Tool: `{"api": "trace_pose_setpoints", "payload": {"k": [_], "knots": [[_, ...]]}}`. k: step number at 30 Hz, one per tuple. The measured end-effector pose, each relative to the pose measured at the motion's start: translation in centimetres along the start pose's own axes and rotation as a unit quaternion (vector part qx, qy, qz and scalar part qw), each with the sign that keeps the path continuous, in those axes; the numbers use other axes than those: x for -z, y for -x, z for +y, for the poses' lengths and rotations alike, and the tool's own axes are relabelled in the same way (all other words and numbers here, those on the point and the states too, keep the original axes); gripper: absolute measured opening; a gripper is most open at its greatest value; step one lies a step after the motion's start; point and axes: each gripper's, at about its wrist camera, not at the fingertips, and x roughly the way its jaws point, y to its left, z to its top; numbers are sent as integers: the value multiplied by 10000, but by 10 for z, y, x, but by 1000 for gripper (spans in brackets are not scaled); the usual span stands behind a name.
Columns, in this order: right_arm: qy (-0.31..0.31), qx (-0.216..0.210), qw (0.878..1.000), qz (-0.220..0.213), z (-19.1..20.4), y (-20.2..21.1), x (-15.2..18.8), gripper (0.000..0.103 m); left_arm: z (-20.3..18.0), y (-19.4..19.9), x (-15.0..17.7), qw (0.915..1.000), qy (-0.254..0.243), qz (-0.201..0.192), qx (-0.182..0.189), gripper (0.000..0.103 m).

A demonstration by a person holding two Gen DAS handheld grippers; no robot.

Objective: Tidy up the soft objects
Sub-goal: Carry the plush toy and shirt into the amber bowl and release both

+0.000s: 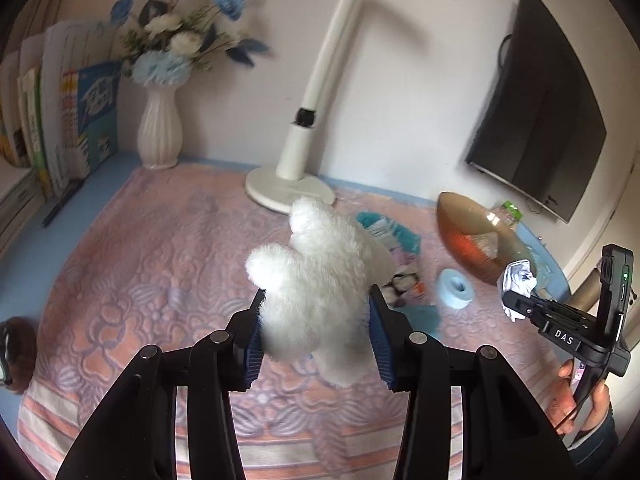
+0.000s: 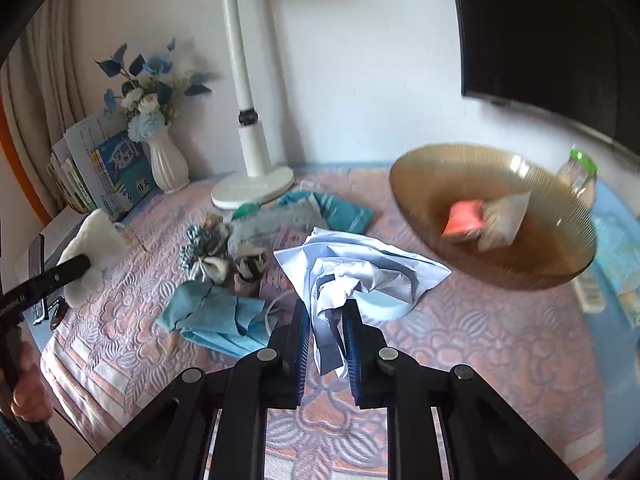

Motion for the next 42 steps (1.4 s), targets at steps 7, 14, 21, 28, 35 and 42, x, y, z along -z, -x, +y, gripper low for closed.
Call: {"api": "trace_pose_setpoints", "payload": {"k": [7,14,21,28,35,42], "knots": [[38,405,9975,-574,-31,39,-26,16,-60,-18,-36,9981,-504,-20,339,42],[-835,1191,9829,-1129,-100,66,-69,16,-143,-64,-71,9919,-1065,9,699,42],[-1028,1267,9837,-751,-134,35,-90,16,-216,-124,-79,9839,-1464,289,988,42],[-1099,1384,9841,-194,-147,2,-81,24,-250,-171,-69,9784,-1563,587,1219,58],[-1330,1456,9800,-264,-162,22,-72,47,-234,-153,-68,9798,-1325,636,1355,79],[-1527,1047,9805,-656,-132,52,-66,64,-194,-89,-71,9872,-1079,283,1140,79]]}}
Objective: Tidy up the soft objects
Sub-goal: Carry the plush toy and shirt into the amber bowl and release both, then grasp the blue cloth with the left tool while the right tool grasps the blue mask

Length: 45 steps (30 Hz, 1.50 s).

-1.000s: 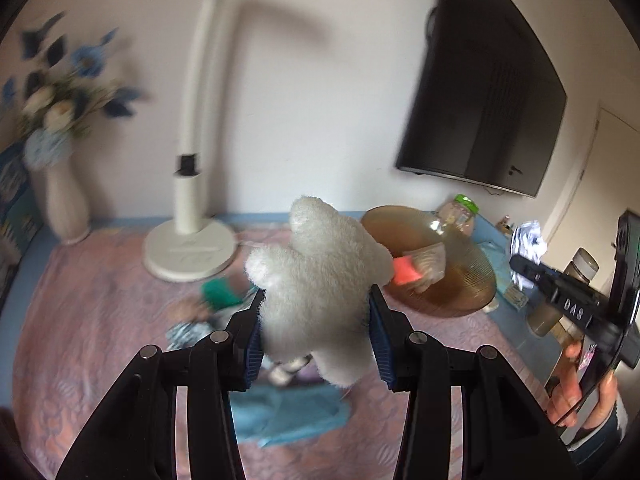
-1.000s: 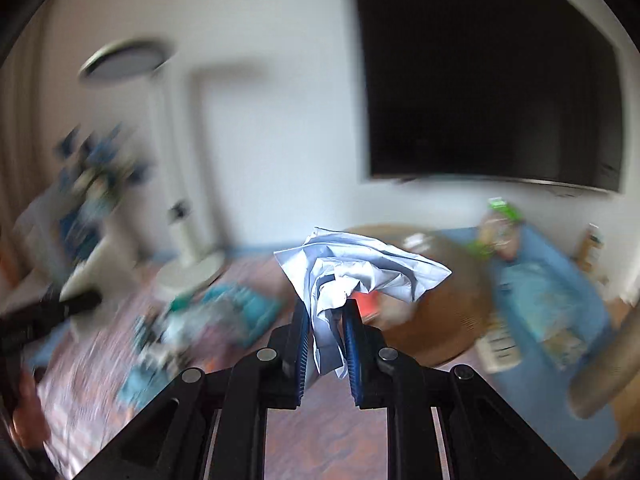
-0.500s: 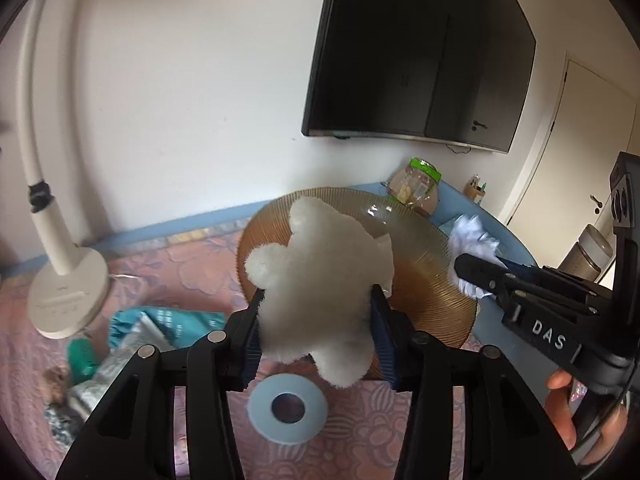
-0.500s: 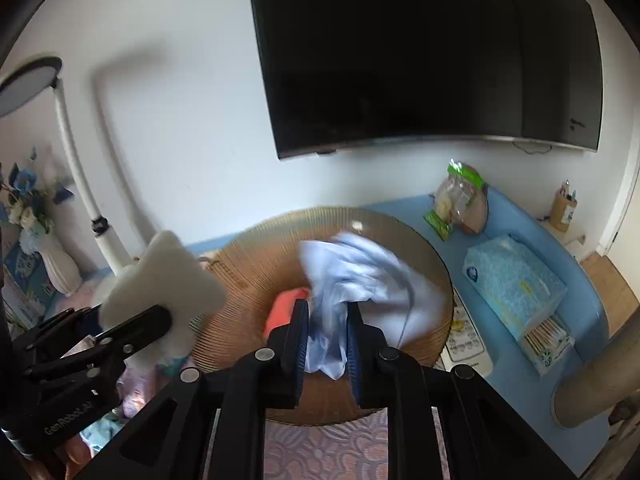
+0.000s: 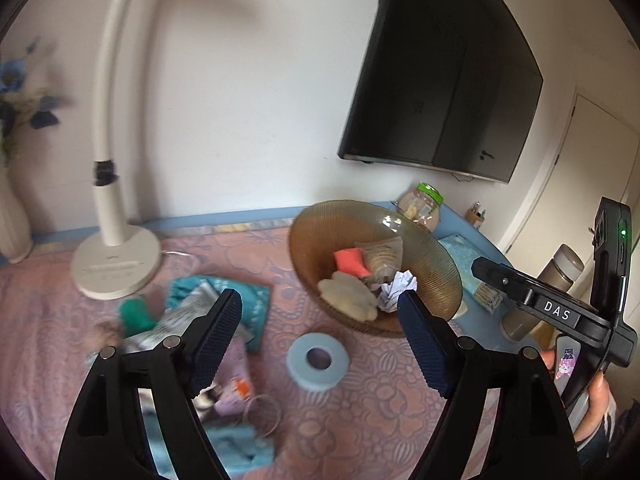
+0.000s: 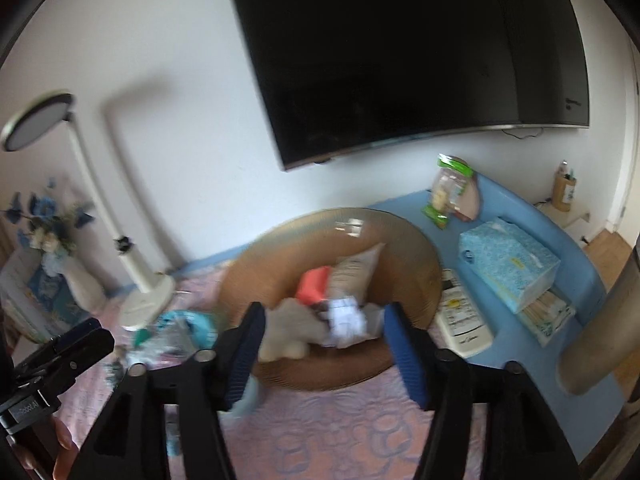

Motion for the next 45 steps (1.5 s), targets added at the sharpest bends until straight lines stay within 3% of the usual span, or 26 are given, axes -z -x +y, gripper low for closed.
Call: {"api": "trace_pose_setpoints", "payload": {"k": [4,6,8,10,14,17,20,27,34,41,45], "knots": [[217,-359,9991,-61,39,15,13,69,16,59,9,9988,-46,-294,-389,79],[253,-760,9967,-129,57,24,23,70,26,93,10,9971,-46,-557,-516,80],[271,-1129,9930,-219,73,31,33,76,39,137,12,9938,77,-895,-649,88],[411,-1286,9906,-242,92,34,45,85,50,171,15,9898,205,-1170,-793,90],[872,-1420,9860,-14,127,27,73,86,67,207,26,9835,429,-1328,-1151,91],[1160,-1418,9830,149,141,15,95,86,79,198,44,9831,581,-1155,-1296,92],[1320,-1178,9832,450,145,-11,117,86,95,161,73,9851,776,-816,-1301,92],[1240,-838,9814,1200,122,-67,145,86,122,79,137,9819,831,-186,-1692,92],[1101,-960,9777,1512,113,-86,150,86,150,67,152,9811,1361,12,-1374,92],[1564,-911,9732,1417,131,-78,157,86,173,63,160,9749,1988,153,-989,92],[1867,-1157,9649,1438,141,-74,162,86,178,60,163,9725,2151,279,-851,92]]}}
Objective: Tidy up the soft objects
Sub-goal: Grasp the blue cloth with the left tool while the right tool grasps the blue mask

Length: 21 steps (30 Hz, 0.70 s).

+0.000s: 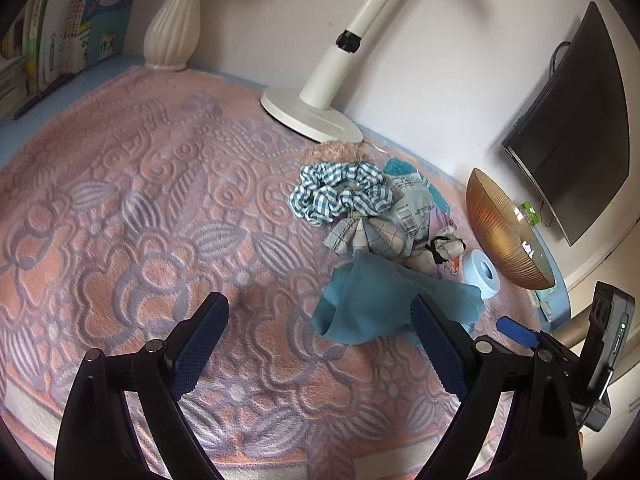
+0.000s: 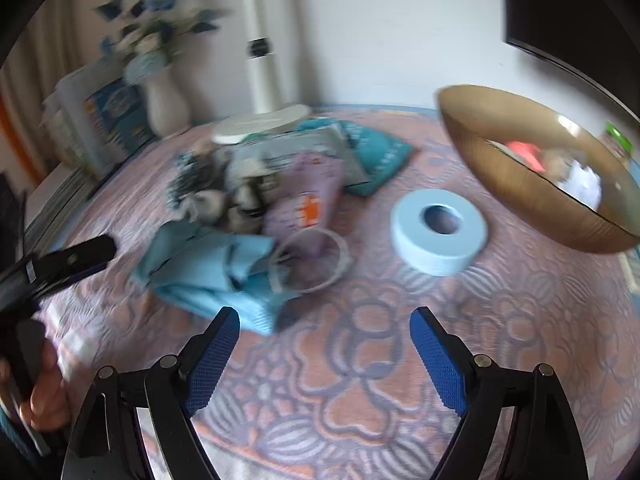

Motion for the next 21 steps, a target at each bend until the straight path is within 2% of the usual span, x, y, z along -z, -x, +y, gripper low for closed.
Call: {"api": "trace_pose_setpoints", "payload": {"k": [5,7,10,13,14,15,16,17,18,21], "knots": [[509,-434,9973,296,22,-4,-3,86,-7,-9,-7,9990,-26,426,99,92],[564,-655,9957,326,31,-7,-9,86,-17,-11,-12,9987,-62,472,207,92],[724,-568,9946,473,45,-18,-17,86,-29,-24,-21,9968,-112,673,420,92],[799,-427,9942,575,53,-31,-17,85,-35,-42,-21,9960,-256,842,171,90],[778,-418,9943,604,53,-33,-16,77,-36,-44,-20,9960,-261,834,181,90],[744,-437,9940,676,53,-38,-16,63,-36,-46,-19,9961,-260,810,220,89],[750,-402,9942,654,52,-40,-14,60,-36,-47,-17,9963,-280,778,217,86],[765,-396,9947,554,51,-37,-14,50,-36,-47,-15,9968,-342,711,157,84],[748,-480,9948,502,50,-34,-12,31,-39,-47,-14,9971,-400,647,103,84],[654,-611,9949,466,44,-30,-9,18,-38,-45,-12,9975,-364,552,250,84]]}}
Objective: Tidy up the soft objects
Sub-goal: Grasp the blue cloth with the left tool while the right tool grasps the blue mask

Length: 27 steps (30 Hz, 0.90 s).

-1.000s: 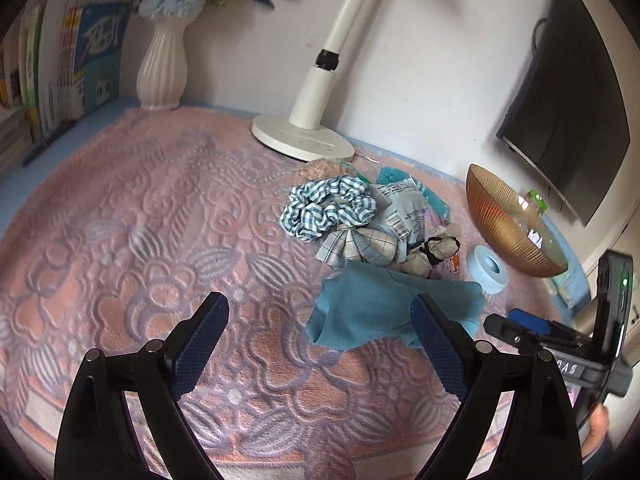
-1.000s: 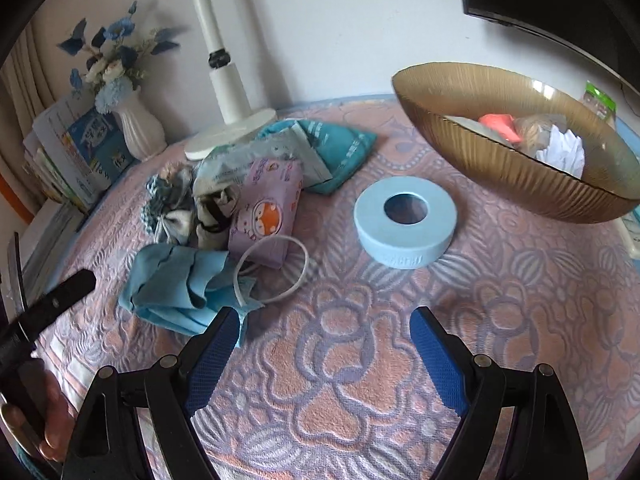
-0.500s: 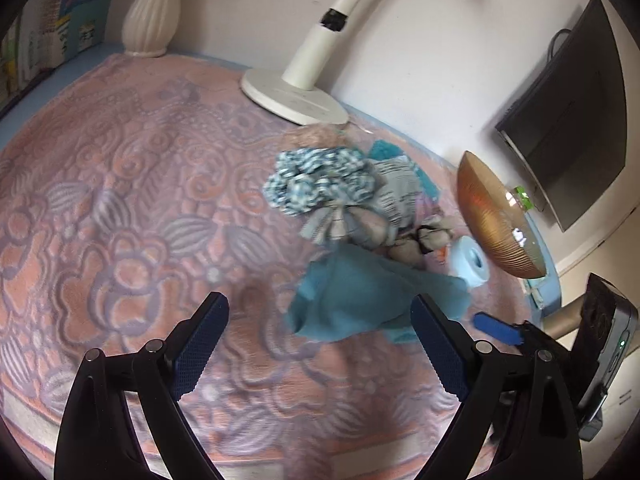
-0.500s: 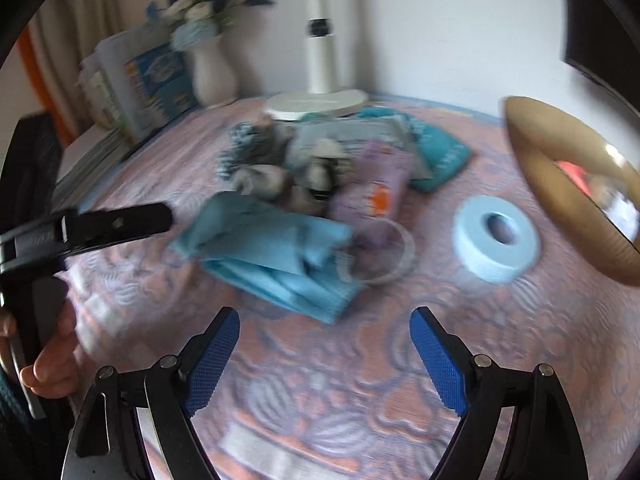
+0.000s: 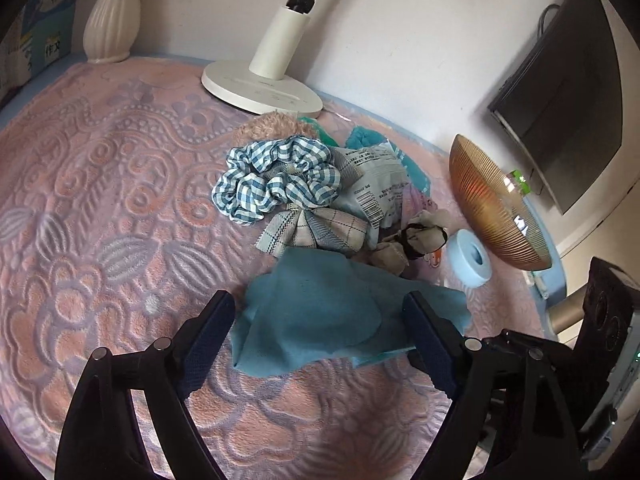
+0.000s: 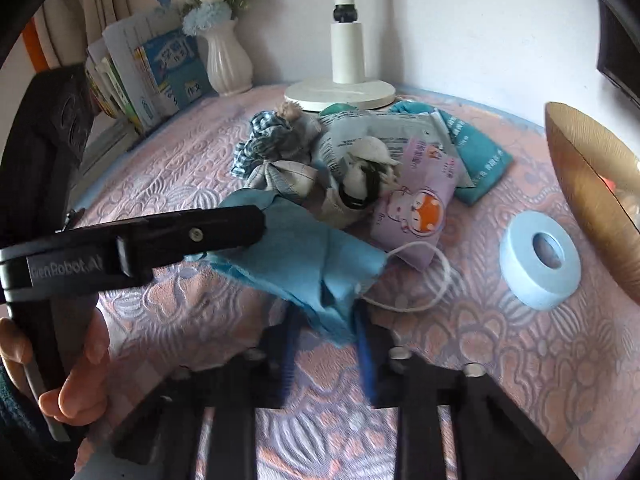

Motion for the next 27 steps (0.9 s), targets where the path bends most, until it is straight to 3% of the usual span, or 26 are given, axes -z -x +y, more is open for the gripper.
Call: {"api": "trace_pose_setpoints", "payload": {"k": [7,13,16,19,21,22,24,26,27], "knots": [[-188,298,9992,-180,-21,38,27,17,20,8,3,9986,418,-203,263,84],[-261,794,9963,-217,-38,76,51,17,15,9,6,9994,238,-198,147,86],[-337,691,9970,-31,-50,82,58,22,9,3,5,9998,134,-124,44,88],[-424,363,9984,116,-55,80,59,46,-1,-1,4,9998,7,-48,-209,91],[-346,331,9988,-125,-49,85,55,76,-13,-7,4,9980,-261,56,-579,91],[-278,331,9989,-192,-44,86,52,81,-20,-10,5,9962,-418,94,-759,90],[-147,287,9992,-238,-33,85,46,84,-35,-18,9,9900,-811,191,-1137,72],[-39,321,9992,-238,-23,81,41,84,-51,-25,14,9806,-1268,206,-1478,36],[-51,411,9990,-193,-20,75,39,84,-56,-26,15,9791,-1417,182,-1449,30]]}}
